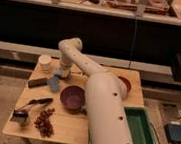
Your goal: Wipe table surface with sponge
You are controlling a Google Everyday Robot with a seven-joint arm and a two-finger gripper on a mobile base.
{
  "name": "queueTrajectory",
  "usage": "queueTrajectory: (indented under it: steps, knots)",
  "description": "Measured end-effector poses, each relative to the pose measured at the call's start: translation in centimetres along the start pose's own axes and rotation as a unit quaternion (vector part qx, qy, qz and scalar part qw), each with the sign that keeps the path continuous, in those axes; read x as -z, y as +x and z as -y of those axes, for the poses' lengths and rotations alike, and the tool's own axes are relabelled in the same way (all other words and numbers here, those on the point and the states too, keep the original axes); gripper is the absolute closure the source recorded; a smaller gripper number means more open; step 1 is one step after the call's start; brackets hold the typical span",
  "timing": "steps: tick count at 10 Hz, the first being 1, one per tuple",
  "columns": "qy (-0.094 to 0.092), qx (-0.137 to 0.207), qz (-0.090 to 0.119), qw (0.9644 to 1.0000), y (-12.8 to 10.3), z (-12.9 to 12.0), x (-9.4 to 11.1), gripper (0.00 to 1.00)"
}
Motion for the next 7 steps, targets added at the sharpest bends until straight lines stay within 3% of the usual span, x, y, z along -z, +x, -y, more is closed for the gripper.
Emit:
queueTrajectory:
  steps: [2, 3, 7]
  knots:
    - [-0.005, 0.024, -0.002, 0.9997, -1.2, -1.8, 0.3, 1.0]
    - [-0.006, 0.025, -0.008, 0.9996, -0.7, -2.5, 0.6, 1.0]
    - [-0.019, 0.002, -0.023, 0.9996, 4.1, -5.9, 1.5, 1.0]
